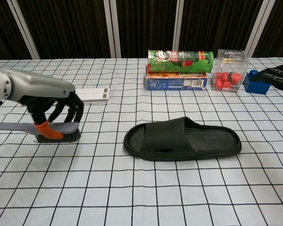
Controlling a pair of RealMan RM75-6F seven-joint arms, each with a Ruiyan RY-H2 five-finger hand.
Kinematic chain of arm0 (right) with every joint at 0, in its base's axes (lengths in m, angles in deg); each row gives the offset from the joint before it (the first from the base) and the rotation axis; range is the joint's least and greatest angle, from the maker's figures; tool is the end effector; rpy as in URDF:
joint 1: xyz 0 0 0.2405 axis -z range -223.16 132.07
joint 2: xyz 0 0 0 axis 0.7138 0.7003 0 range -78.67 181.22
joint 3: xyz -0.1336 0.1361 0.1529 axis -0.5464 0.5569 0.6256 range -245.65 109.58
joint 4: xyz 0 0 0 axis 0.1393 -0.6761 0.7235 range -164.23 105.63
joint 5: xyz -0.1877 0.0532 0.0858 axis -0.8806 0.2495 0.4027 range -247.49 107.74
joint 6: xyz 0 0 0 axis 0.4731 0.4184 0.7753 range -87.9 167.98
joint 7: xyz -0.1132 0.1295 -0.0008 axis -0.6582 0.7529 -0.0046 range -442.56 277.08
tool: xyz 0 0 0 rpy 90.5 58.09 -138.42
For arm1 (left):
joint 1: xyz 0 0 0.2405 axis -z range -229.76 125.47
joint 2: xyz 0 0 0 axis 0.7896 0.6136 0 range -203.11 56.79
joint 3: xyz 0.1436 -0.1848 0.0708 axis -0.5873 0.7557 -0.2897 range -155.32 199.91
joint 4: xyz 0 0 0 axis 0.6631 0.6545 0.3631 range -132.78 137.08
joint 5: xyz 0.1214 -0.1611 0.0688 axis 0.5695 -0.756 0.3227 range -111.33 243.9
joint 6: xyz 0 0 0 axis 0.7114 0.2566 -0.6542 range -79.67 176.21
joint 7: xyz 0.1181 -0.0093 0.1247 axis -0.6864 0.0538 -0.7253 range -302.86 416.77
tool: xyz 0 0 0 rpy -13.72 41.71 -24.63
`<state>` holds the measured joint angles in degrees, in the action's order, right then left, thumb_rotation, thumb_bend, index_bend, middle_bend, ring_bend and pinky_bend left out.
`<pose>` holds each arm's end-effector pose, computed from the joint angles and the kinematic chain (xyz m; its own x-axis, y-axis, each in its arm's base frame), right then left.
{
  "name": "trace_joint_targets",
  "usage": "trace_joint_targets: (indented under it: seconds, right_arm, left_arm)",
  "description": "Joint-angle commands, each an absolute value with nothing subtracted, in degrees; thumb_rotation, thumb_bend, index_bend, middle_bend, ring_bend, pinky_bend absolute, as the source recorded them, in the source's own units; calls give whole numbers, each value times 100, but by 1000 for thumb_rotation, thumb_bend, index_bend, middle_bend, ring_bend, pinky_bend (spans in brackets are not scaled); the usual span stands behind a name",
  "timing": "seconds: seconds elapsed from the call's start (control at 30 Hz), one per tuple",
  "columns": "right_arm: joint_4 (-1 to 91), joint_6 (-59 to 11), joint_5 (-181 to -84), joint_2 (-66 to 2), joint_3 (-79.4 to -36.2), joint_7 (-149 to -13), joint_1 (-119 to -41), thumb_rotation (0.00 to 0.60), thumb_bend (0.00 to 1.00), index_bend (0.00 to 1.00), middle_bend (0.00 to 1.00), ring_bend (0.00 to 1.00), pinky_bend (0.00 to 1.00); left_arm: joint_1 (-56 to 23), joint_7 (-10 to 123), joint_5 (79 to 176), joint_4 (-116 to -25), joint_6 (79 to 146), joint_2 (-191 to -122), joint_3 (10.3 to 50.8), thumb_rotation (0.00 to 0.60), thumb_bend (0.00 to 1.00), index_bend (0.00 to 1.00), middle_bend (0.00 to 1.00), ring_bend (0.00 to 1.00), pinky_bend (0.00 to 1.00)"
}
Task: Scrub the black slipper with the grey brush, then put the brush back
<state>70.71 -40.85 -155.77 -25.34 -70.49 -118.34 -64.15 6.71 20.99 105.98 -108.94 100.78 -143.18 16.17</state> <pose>-0.2011 -0.2355 0.0510 0.6500 -0.0008 0.7600 -0.7254 -0.2989 0.6200 -0.1275 0.3098 -0.0026 0.6834 0.4660 0.5619 0.7289 -0.4789 -0.4893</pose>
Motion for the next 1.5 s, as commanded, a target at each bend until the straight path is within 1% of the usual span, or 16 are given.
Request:
trace_joint_targets:
  seconds: [0.03,0.17,0.3,0.43,0.5,0.53,0.6,0.67,0.73,0.87,0.93,1.0,1.2,1.37,1.43,1.5]
  right_arm:
    - [6878,-4227,-15594,-2537,-7020,-11649,-6297,600,767,0,56,6,106]
    - [6686,-4216,-15456,-2578,-7003,-11427,-6182,600,759,0,43,0,92]
    - [6581,-4173,-15383,-2581,-6962,-11225,-6136,600,759,0,43,0,92]
    - [6519,-4098,-15373,-2579,-6951,-11115,-6121,600,758,0,43,0,92]
    - [6510,-4044,-15373,-2578,-6952,-11077,-6121,600,758,0,43,0,92]
    - [6514,-4023,-15373,-2574,-6952,-11064,-6121,600,758,0,43,0,92]
    - [6525,-3984,-15386,-2559,-6956,-11072,-6121,600,758,0,43,0,92]
    - [6539,-3986,-15422,-2545,-6964,-11095,-6111,600,759,0,43,0,92]
    - [6561,-4017,-15469,-2529,-6964,-11105,-6088,600,759,0,41,0,92]
    - [6605,-4066,-15513,-2484,-6949,-11097,-6045,600,759,0,33,0,90]
    - [6640,-4063,-15541,-2442,-6963,-11070,-6025,600,759,0,31,0,88]
    - [6659,-4089,-15579,-2414,-6972,-11062,-6000,600,759,0,29,0,87]
    - [6822,-4325,-15705,-2265,-7006,-11039,-5830,600,718,0,3,0,41]
    - [6981,-4810,-15654,-1995,-7114,-10972,-5404,600,590,0,0,0,0]
    - [6923,-5041,-15666,-1903,-7201,-10817,-5184,600,537,0,0,0,0]
    - [6904,-5115,-15631,-1829,-7248,-10665,-5065,600,499,0,0,0,0]
  left_arm:
    - [51,2406,11565,-10540,10359,-14324,1171,600,631,514,675,569,582]
    - [-498,2956,12621,-9864,10814,-14693,1079,600,530,483,625,519,514]
    - [-910,3728,13479,-9106,11207,-15129,1109,600,502,467,606,500,497]
    - [-1103,4228,13951,-8471,11291,-15469,1126,600,481,450,588,484,468]
    - [-1150,4322,14092,-8230,11277,-15617,1154,600,456,442,577,471,401]
    - [-1162,4340,14129,-8160,11260,-15663,1165,600,416,429,562,453,349]
    - [-1160,4314,14127,-8094,11112,-15710,1182,600,326,401,530,413,296]
    - [-1143,4283,14129,-8108,11017,-15707,1216,600,195,340,453,333,270]
    - [-1151,4309,14197,-8137,10994,-15696,1257,600,124,256,361,257,255]
    - [-1194,4484,14376,-8294,11014,-15584,1293,600,53,34,156,124,213]
    - [-1223,4703,14524,-8441,11047,-15484,1301,600,30,1,91,84,205]
    - [-1252,4885,14683,-8555,11116,-15390,1300,600,17,0,58,64,204]
    - [-1532,5617,15428,-8995,11858,-14938,1253,600,8,0,45,32,170]
    - [-2230,5682,15967,-9208,12996,-14342,942,600,6,0,0,0,10]
    - [-2790,5196,15964,-9136,13645,-14166,779,600,3,0,0,0,0]
    - [-3225,4943,15949,-8966,14153,-14220,737,600,0,0,0,0,0]
